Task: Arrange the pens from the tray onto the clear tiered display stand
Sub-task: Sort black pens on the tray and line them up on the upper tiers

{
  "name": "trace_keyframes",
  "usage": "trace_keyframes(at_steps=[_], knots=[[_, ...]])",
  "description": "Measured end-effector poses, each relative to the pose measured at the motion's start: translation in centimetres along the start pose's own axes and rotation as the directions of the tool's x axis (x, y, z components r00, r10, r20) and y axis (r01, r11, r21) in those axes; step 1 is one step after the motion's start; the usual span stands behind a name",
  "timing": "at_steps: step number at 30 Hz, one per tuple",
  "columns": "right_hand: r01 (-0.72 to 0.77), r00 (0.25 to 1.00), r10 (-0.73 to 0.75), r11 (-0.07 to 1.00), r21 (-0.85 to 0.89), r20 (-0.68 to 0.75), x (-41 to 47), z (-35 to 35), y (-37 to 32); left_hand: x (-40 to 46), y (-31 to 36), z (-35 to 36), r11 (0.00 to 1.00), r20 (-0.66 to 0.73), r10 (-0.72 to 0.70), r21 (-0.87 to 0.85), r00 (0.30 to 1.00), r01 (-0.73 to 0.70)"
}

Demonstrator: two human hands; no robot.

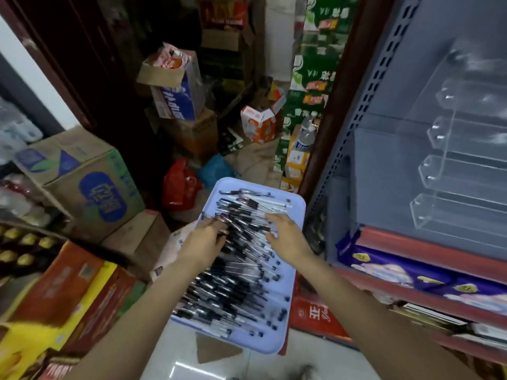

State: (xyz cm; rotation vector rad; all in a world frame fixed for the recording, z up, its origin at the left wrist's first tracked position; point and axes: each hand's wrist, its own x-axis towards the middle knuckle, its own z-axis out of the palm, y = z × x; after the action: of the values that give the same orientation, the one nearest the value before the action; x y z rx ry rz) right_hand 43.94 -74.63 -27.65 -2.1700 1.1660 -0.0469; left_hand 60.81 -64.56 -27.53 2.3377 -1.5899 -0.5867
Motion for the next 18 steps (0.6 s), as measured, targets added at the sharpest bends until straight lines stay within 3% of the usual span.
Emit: trace_keyframes(at_steps=[4,7,12,18], knots=[[-0.053,0.998,0.054,0.997,-0.065,0.024,2.6,1.3,1.4,1.7,-0.3,0.7,0.992,-0.021,0.078,0.105,0.997,-0.075],[-0.061,0.997,0.065,0.994,-0.092,0.042,3.9,1.6,1.7,4.0,-0.3,1.7,0.991,-0.001,0.123,0.060,0.992,-0.123],[-0.066,0.998,0.068,0.983,-0.170,0.006,5.0,2.2,1.7,6.6,-0.5,2.3,0.993,0.011,0.071,0.098,0.997,-0.072],[-0.032,0.999,0.028,0.973,-0.229,-0.023,4.9,2.5,2.0,8.4,-0.8,1.5,1.000,0.059,0.018,-0.003,0.998,-0.017]])
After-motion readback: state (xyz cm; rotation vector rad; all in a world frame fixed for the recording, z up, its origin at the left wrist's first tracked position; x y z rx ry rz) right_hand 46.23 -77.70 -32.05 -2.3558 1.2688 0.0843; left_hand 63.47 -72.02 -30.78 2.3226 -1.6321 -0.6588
